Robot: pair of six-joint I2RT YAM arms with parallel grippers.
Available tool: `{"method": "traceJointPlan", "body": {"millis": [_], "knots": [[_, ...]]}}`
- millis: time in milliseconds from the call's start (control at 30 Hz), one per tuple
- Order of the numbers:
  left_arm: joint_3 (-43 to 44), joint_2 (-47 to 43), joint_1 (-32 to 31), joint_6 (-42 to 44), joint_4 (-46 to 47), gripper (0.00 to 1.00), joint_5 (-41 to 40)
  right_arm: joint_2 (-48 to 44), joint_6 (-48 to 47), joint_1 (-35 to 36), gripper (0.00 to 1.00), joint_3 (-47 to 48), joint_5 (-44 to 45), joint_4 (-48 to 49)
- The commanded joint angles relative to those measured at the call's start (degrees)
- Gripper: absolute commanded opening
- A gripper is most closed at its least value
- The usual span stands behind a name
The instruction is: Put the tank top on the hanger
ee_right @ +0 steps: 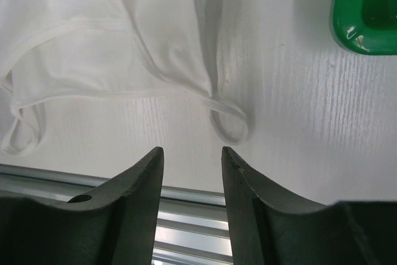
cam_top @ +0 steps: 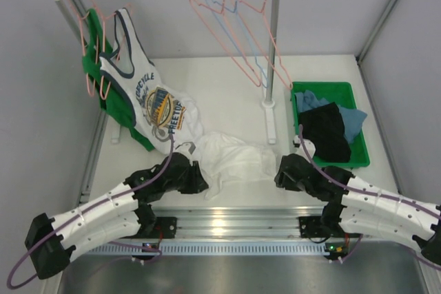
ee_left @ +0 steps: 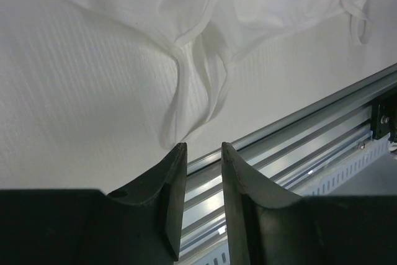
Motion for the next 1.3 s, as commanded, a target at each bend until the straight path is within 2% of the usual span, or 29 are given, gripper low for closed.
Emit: {"method": "traceJointPlan", "body": {"millis": [0, 200, 367, 467, 633, 700, 767, 800, 900, 1067, 1267], "knots": [[2.66, -1.9, -0.08, -1.21, -3.27, 0.35, -1.9, -0.63, -3.11, -0.43, 0.44, 5.85, 1.82, -0.76], [6.71, -2.26, -0.08, 0.19, -5.73, 0.35, -4.82, 1.13, -8.92, -0.43, 0.48, 14.98, 3.66, -2.59], [11.45, -2.0, -0.08, 2.56, -3.19, 0.36, -7.36, 0.34, -11.04, -0.43, 0.52, 15.88, 3.31, -1.2], [19.44, 0.54, -0.08, 6.08, 0.85, 0.38, -11.31, 0.42, -11.39, -0.61, 0.54, 14.83, 2.44, 0.03], [42.19, 14.07, -0.08, 16.62, 4.89, 0.4, -20.71, 2.45, -13.32, -0.52, 0.53, 16.05, 0.59, 0.56], [52.53, 21.34, -0.08, 21.87, 6.21, 0.46, -26.86, 2.97, -14.46, -0.52, 0.53, 16.23, 0.33, 1.0], [59.07, 26.02, -0.08, 25.32, 8.85, 0.49, -33.43, 3.5, -15.07, -0.52, 0.52, 16.23, -0.02, 1.0], [65.1, 30.48, -0.17, 28.38, 9.9, 0.54, -35.82, 3.59, -15.17, -0.52, 0.52, 16.06, -0.37, 0.74], [75.49, 38.75, 0.88, 31.21, 12.72, 0.59, -40.32, 3.42, -15.17, -0.43, 0.52, 14.48, -1.69, 1.35], [87.64, 49.48, 3.69, 31.93, 13.08, 0.62, -42.43, 1.84, -15.17, -0.52, 0.51, 12.45, -3.1, 1.97], [93.9, 55.74, 5.8, 33.16, 12.11, 0.62, -42.71, -0.8, -15.87, -0.52, 0.51, 11.48, -2.49, 0.65]]}}
